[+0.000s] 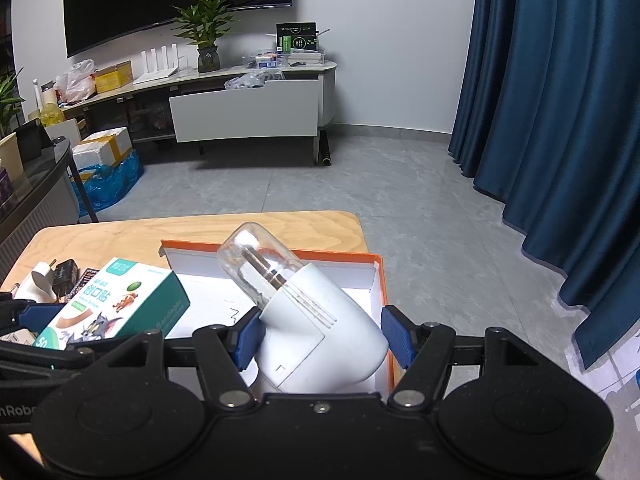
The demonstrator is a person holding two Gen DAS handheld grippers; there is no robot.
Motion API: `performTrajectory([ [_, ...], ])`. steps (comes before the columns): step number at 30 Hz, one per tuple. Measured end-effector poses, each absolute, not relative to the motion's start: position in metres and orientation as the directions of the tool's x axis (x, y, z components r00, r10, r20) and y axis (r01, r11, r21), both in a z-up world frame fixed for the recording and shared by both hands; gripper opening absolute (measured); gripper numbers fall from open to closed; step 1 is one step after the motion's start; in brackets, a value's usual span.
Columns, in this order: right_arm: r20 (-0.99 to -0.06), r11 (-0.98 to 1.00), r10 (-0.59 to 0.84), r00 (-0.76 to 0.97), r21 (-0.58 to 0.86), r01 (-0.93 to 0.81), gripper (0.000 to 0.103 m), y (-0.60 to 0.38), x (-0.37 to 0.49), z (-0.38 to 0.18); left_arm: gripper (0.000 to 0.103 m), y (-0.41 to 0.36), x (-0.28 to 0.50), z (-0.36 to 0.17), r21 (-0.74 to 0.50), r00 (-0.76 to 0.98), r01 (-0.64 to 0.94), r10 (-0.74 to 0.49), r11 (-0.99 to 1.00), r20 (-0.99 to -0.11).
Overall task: Organize rigid objects
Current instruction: 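Carry the bandage box and freshener over the white box lid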
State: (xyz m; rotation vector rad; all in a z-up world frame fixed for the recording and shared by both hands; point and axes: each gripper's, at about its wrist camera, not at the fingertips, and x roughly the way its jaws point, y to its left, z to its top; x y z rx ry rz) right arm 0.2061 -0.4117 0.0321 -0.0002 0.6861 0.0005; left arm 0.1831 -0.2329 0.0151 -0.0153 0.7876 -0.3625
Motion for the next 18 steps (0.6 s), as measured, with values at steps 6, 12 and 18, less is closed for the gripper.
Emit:
performTrajectory([
  [6, -0.633, 1.0, 0.0, 0.774, 0.0, 0.0, 0.077, -0.413, 0.2049, 0.0327, 0.072, -0.2333, 0.1828, 0.0149, -0.148, 0.647, 0.319, -0.329, 0.936, -0.688],
  [12, -0.633, 1.0, 0.0, 0.774, 0.0, -0.001, 0.077, -0.4131, 0.2046, 0.0323, 0.072, -0.234, 0.1829, 0.0148, -0.147, 0.646, 0.321, -0.33, 0.936, -0.688],
  [18, -0.636, 1.0, 0.001, 0.772, -0.003, -0.003, 0.077, -0.4116, 0.2021, 0.0326, 0.072, -0.2349, 0.1829, 0.0139, -0.15, 0.643, 0.327, -0.336, 0.933, -0.688],
])
